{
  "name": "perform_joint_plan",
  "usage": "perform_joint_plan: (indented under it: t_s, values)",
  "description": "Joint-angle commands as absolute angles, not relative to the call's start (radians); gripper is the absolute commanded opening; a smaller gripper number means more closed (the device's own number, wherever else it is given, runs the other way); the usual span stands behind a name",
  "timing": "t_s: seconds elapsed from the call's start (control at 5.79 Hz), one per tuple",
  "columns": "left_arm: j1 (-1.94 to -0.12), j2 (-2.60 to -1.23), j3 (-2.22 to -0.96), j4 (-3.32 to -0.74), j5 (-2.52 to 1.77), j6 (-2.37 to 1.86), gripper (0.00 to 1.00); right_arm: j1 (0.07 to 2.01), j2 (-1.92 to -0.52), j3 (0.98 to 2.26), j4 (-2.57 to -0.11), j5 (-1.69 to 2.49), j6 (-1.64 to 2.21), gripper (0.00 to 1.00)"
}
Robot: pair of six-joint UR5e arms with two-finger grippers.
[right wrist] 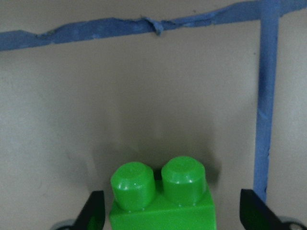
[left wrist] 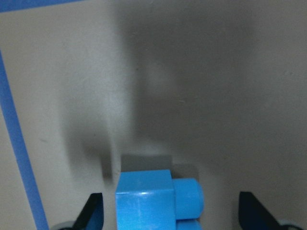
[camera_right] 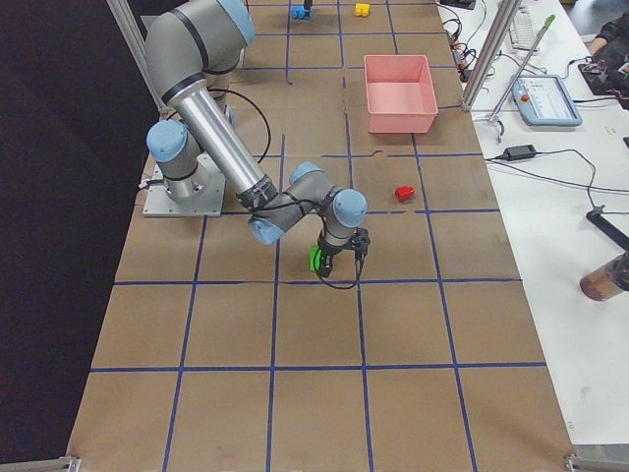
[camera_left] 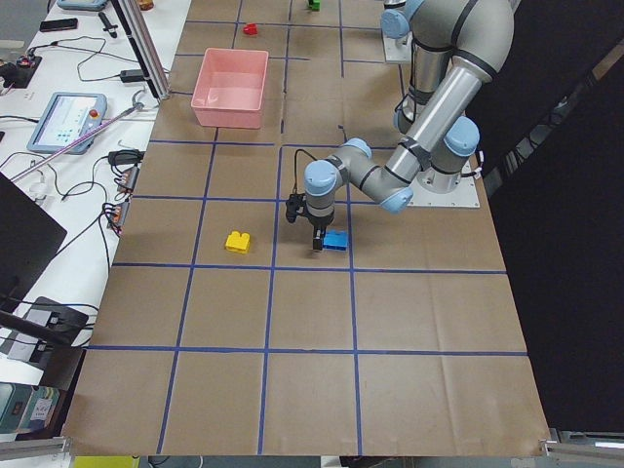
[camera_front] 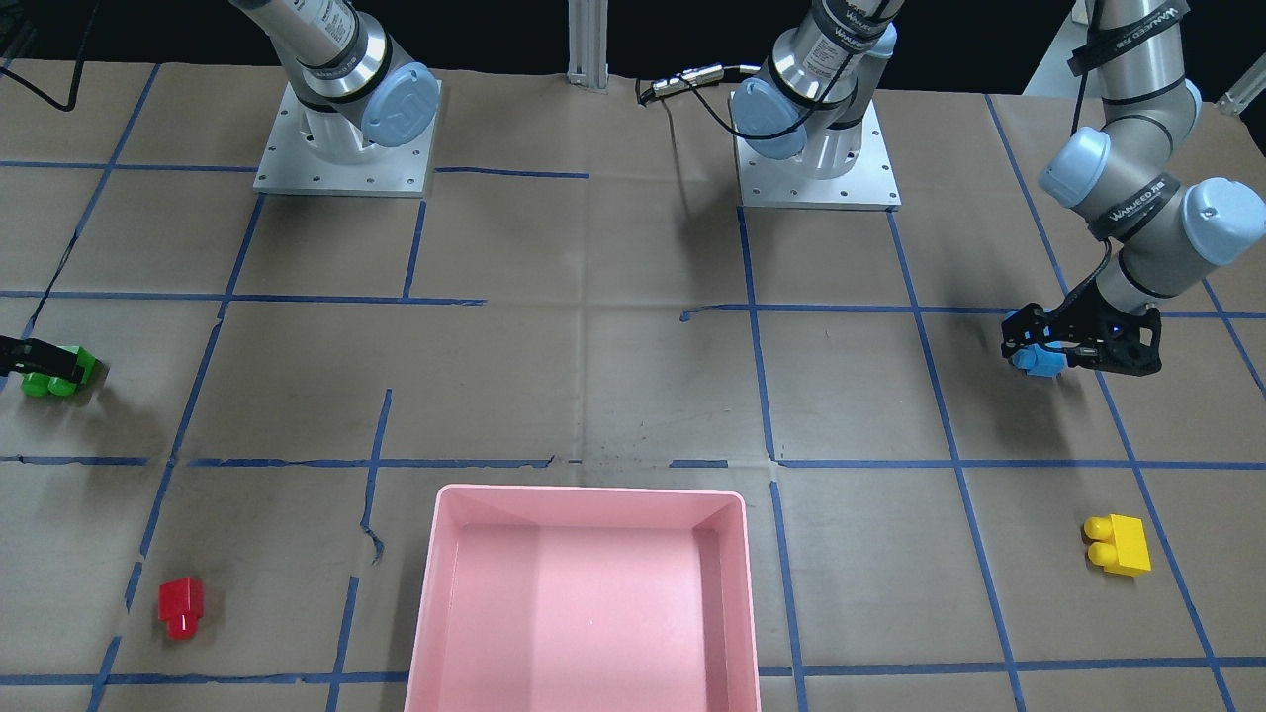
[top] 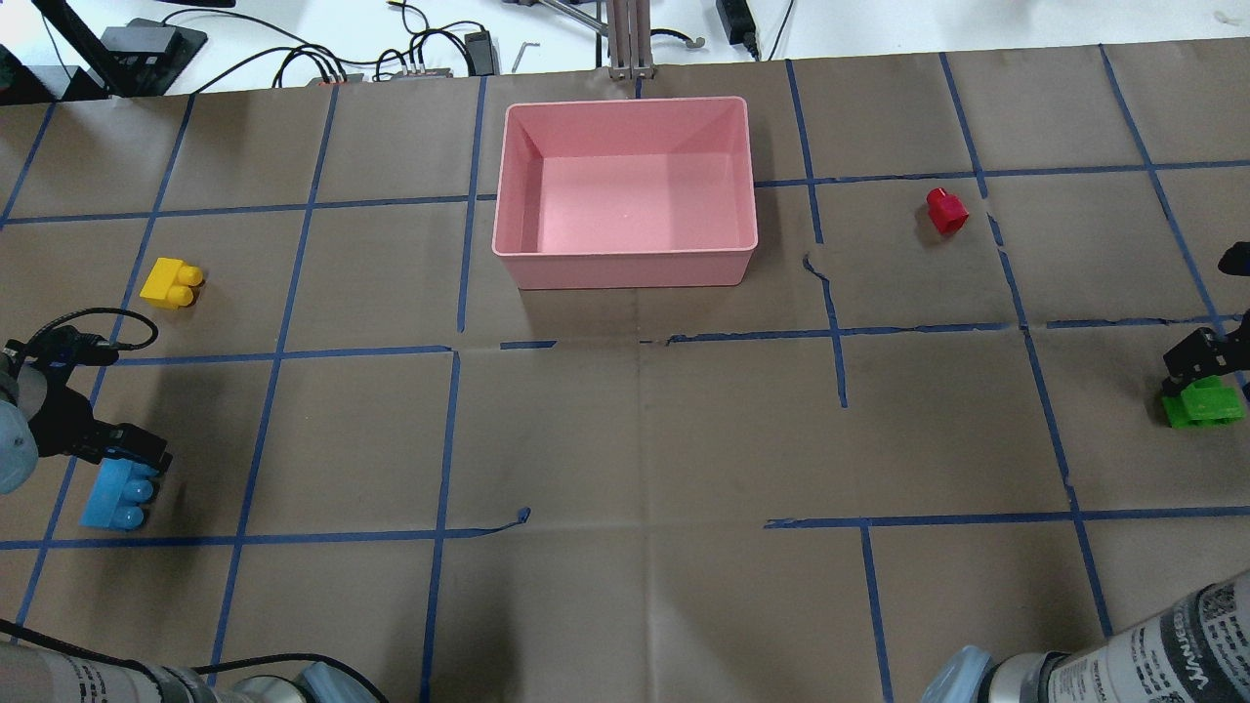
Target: Put all blocks into box
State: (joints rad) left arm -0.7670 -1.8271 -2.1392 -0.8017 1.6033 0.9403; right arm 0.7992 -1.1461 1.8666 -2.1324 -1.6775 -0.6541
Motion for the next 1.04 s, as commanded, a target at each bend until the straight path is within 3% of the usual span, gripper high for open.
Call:
perform_joint_plan:
  t_s: [0.0,0.17,0.35,0.52,0.86]
  values:
    - [-0.765,-1.842,-2.138,-0.802,1.614,0.939,0.99,0.799,-1.138,1.865,-2.134,-1.675,-0.649,0.97]
    - [-0.765,-1.856,-2.138,-0.802,1.650,0.937,0.99,0.799,-1.140,1.865,-2.132,-1.674,-0.646,0.83]
    - [-0.765,-1.855,-2.138,-0.801,1.651,0.931,0.96,0.804,-1.140,1.865,-2.131,-1.674,-0.647,0.62]
    - [-0.765,-1.856,-2.141,-0.804,1.651,0.928,0.86,0.805,-1.141,1.865,-2.129,-1.674,-0.649,0.47]
    - [-0.767,-1.852,-2.141,-0.805,1.673,0.881,0.04,0.840,-1.152,1.795,-2.119,-1.667,-0.649,0.45]
